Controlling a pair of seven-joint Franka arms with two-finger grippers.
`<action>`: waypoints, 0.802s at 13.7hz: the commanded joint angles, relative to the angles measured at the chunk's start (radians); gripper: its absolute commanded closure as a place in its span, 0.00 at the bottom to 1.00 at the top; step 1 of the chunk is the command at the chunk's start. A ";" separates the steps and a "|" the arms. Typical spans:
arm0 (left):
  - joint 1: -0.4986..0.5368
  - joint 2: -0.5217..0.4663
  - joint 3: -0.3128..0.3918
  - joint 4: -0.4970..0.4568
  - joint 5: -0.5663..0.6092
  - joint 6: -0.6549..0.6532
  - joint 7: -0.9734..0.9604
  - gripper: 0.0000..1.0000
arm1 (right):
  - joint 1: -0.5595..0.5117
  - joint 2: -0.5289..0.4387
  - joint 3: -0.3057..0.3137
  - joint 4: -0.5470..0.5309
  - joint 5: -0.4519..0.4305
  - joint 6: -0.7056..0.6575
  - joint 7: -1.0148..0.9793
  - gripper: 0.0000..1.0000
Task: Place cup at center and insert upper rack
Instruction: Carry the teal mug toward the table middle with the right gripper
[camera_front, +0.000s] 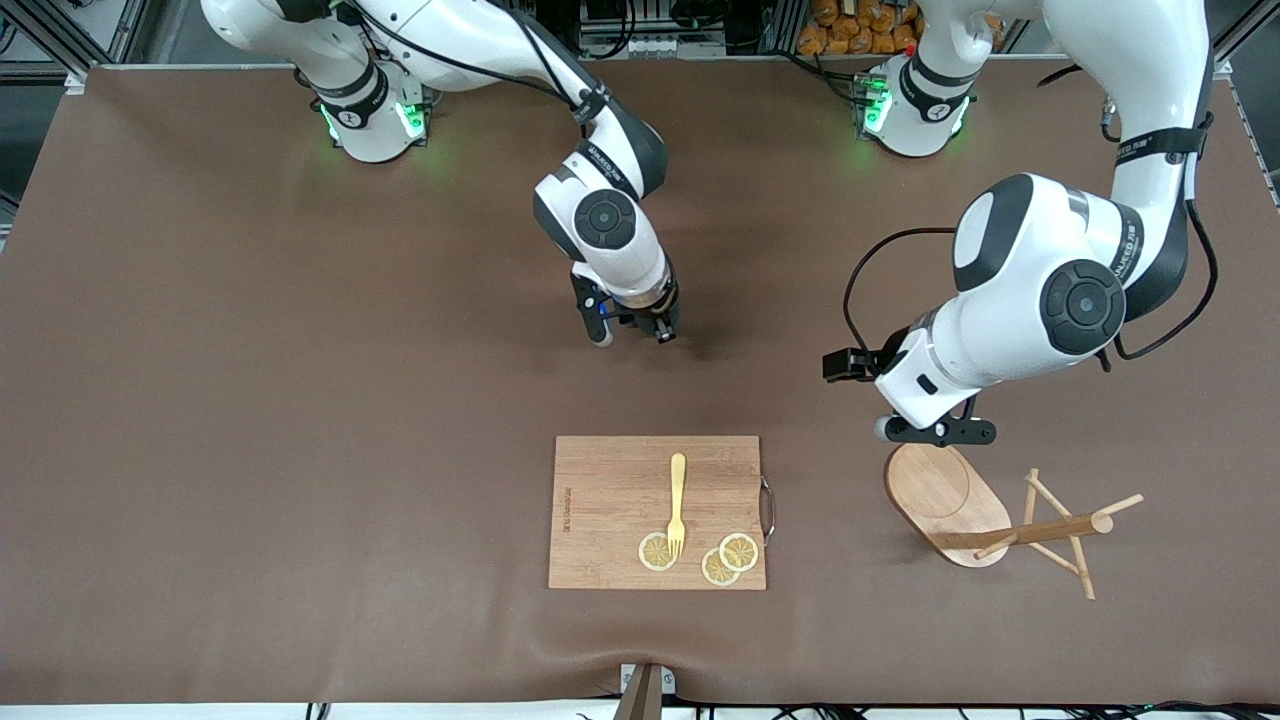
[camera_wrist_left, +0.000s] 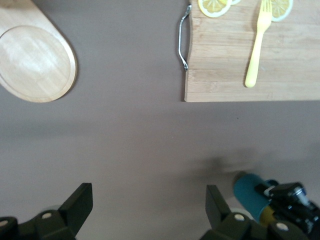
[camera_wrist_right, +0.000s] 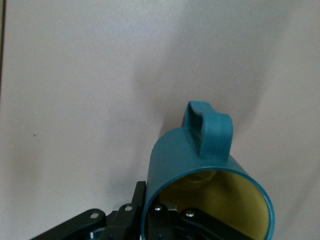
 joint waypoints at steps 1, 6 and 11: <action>0.002 -0.008 0.004 0.006 -0.007 0.004 -0.091 0.00 | 0.025 0.028 -0.012 0.029 0.006 0.023 0.030 1.00; 0.014 -0.015 0.011 0.025 -0.004 0.004 -0.159 0.00 | 0.030 0.036 -0.012 0.029 0.008 0.030 0.032 1.00; 0.011 -0.008 0.013 0.029 -0.007 0.006 -0.364 0.00 | 0.024 0.036 -0.014 0.029 0.006 0.029 0.038 0.33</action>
